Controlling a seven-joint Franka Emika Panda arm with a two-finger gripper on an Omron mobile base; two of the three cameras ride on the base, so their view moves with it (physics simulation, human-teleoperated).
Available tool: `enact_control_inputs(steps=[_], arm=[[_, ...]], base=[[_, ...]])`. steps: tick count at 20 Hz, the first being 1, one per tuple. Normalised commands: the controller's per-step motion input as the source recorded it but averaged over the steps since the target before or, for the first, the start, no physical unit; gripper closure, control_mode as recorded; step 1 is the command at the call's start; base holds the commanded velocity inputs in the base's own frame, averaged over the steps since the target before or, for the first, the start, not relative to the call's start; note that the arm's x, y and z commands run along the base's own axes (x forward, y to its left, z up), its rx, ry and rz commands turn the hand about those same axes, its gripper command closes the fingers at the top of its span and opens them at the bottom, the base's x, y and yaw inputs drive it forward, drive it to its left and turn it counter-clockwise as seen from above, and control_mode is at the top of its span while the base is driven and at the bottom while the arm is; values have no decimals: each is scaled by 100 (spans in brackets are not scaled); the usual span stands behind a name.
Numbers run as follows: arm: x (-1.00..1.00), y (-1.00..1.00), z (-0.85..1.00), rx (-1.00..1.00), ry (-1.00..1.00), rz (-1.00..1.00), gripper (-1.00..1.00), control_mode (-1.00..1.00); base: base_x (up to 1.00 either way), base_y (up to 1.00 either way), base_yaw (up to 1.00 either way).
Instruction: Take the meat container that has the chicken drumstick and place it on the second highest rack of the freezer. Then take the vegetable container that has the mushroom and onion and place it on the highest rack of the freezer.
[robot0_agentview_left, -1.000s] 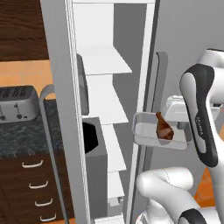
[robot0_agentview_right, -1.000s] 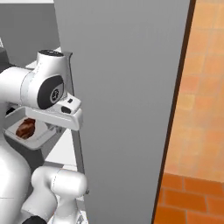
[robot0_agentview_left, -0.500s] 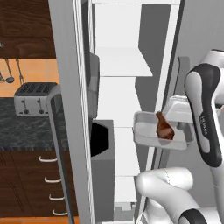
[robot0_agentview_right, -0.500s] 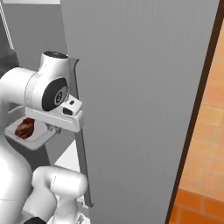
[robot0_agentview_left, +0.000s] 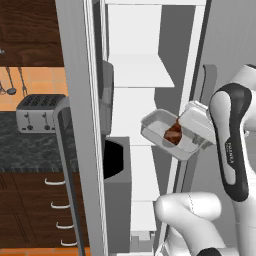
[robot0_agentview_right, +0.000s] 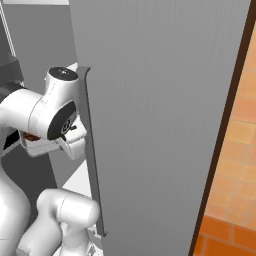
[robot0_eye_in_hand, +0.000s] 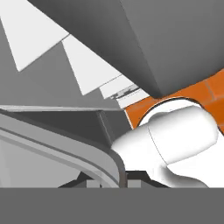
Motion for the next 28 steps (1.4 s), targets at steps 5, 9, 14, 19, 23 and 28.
enact_control_inputs(steps=[5,9,14,19,23,28], arm=[[46,19,-21,0,3,-69,100,-100],[81,3,-27,0,8,-38,100,-100],[61,14,-29,0,1,-7,100,-100],[58,3,-41,1,0,0,100,-100],[50,26,-37,0,0,-4,100,-100],[77,21,-32,0,0,-12,100,-100]], base=[[0,0,0],[0,0,0],[0,0,0],[0,0,0],[0,0,0],[0,0,0]])
